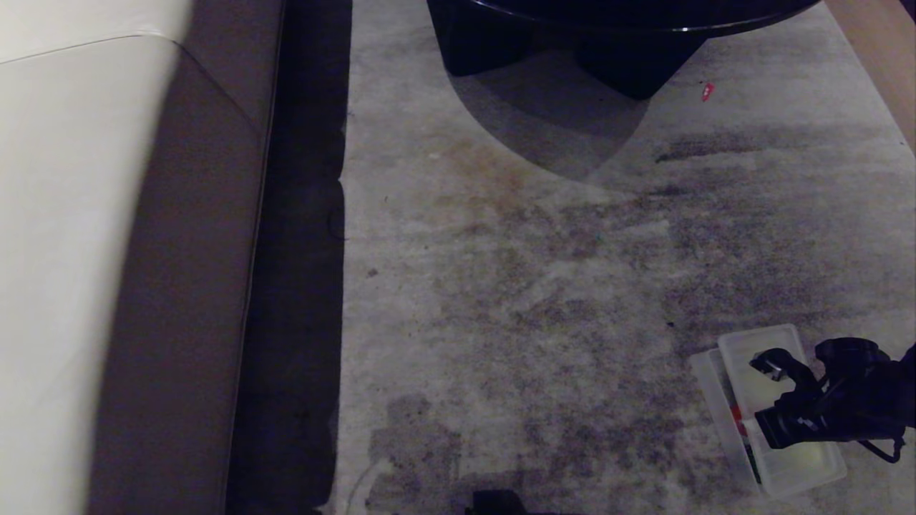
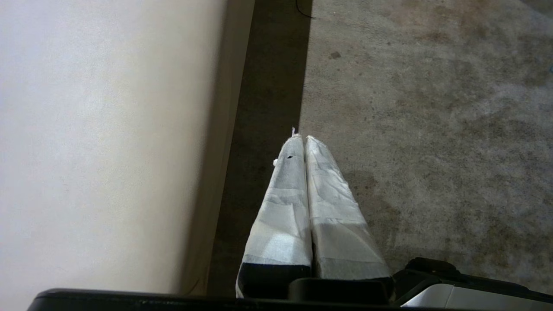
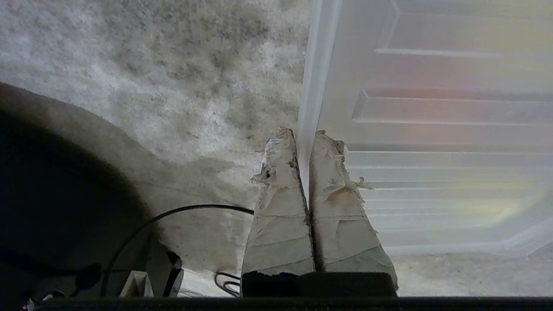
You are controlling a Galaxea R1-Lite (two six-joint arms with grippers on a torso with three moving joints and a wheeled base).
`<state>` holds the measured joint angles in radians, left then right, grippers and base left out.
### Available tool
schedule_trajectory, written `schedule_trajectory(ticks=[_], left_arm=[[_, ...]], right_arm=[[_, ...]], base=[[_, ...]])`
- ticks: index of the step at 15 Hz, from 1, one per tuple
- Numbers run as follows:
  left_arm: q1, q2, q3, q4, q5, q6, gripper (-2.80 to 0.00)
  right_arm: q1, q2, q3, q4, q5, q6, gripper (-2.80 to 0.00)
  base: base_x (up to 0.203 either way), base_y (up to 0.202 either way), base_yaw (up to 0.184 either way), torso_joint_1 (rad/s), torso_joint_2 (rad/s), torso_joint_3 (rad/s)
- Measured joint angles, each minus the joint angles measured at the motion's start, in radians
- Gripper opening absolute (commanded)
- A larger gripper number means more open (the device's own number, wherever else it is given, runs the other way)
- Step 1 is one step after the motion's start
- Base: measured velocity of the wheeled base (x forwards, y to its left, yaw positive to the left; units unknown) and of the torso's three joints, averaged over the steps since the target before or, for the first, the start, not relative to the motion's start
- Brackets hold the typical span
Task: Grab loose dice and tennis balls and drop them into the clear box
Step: Close the lid
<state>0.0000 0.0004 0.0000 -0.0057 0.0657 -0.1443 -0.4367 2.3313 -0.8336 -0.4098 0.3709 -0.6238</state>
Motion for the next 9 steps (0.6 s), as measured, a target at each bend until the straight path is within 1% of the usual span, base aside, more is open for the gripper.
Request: schedule_trajectory(ticks=[1,5,7,9], left_arm=[[0.000,0.000,0.000,0.000,0.000,0.000,-2.80],[0.000,0.000,0.000,0.000,0.000,0.000,-2.80],[0.000,0.000,0.000,0.000,0.000,0.000,-2.80],[0.000,0.000,0.000,0.000,-0.001,0.000,-2.80]], right_arm=[[-0.005,0.000,0.003,-0.001,0.000,-0.002,0.00],[-0.020,-0.001,0.013,-0.001,-0.003,-0.030,0.00],[-0.022,-0.004,0.020,0.000,-0.020,-0.033,0.00],[-0.019,-0.018,0.023,-0.002,-0.015,-0.018,0.00]], base=[[0.000,0.000,0.000,0.000,0.00,0.000],[0.000,0.000,0.000,0.000,0.00,0.000],[0.000,0.000,0.000,0.000,0.00,0.000],[0.000,0.000,0.000,0.000,0.00,0.000]])
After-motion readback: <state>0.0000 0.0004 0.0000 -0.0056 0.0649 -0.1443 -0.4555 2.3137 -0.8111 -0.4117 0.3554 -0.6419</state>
